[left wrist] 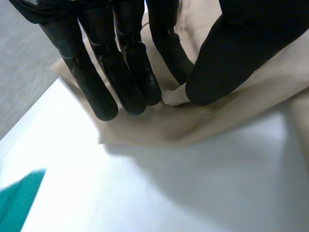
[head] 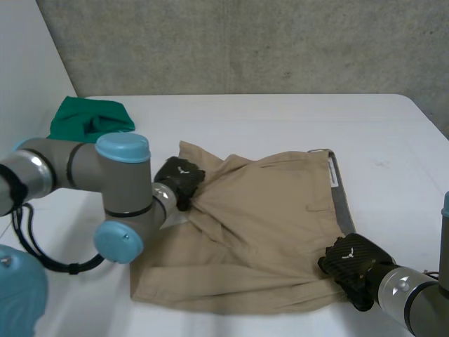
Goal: Fold the laundry.
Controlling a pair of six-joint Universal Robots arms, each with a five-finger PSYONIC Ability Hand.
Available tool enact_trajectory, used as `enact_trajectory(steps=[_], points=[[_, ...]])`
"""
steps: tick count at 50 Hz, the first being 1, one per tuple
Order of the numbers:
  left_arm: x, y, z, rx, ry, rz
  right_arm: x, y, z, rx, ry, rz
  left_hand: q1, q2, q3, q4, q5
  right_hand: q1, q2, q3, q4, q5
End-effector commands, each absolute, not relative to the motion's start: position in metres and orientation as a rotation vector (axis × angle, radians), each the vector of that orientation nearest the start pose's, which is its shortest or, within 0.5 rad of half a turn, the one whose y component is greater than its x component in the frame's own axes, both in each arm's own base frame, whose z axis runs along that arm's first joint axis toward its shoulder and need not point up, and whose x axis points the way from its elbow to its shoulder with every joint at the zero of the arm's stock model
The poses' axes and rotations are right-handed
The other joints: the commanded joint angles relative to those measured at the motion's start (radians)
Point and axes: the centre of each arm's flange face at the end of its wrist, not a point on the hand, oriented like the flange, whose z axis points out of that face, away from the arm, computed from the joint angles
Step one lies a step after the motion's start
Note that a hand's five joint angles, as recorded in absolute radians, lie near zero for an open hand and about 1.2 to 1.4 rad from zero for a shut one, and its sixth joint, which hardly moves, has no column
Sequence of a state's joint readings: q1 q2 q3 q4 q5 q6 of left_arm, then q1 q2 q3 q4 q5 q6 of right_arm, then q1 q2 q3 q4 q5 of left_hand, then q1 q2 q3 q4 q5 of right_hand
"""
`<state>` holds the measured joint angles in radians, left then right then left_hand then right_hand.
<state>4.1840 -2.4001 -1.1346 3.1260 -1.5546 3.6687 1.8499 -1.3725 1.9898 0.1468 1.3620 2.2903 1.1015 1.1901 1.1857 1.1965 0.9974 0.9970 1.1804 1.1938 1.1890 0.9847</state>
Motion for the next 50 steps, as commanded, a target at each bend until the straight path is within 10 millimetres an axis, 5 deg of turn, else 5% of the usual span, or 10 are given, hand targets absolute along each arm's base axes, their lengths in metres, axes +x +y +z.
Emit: enact_trajectory(steps=[1,6,19,27,35,40,50], points=[[-0.297,-0.290,0.131,1.229,2.298,-1.649,0.208,-0.178,0.144,-1.669,2.381,-1.281,0.295,0.206,0.211,0.200,0.224,0.399,0.216,0.202,0.207,0.237],[-0.289,-0.276,0.134,1.218,2.319,-1.640,0.208,-0.176,0.143,-1.675,2.377,-1.274,0.295,0.206,0.211,0.200,0.224,0.399,0.216,0.202,0.207,0.237],[-0.290,-0.282,0.157,1.144,2.201,-1.844,0.207,-0.176,0.143,-1.670,2.382,-1.269,0.295,0.206,0.211,0.200,0.224,0.399,0.216,0.202,0.207,0.237],[-0.297,-0.289,0.174,1.118,2.139,-1.952,0.208,-0.176,0.143,-1.670,2.382,-1.272,-0.156,-0.245,-0.241,-0.251,-0.227,0.399,0.216,0.202,0.207,0.237],[-0.294,-0.277,0.157,1.166,2.186,-1.870,0.207,-0.175,0.141,-1.669,2.386,-1.263,-0.136,-0.225,-0.220,-0.231,-0.207,0.399,0.216,0.202,0.207,0.237],[-0.290,-0.272,0.152,1.175,2.202,-1.842,0.207,-0.175,0.141,-1.669,2.385,-1.265,-0.400,-0.489,-0.484,-0.495,-0.470,0.399,0.216,0.202,0.207,0.237],[-0.287,-0.274,0.148,1.169,2.218,-1.823,0.207,-0.174,0.141,-1.672,2.382,-1.264,-0.360,-0.448,-0.444,-0.455,-0.430,0.399,0.216,0.202,0.207,0.237]])
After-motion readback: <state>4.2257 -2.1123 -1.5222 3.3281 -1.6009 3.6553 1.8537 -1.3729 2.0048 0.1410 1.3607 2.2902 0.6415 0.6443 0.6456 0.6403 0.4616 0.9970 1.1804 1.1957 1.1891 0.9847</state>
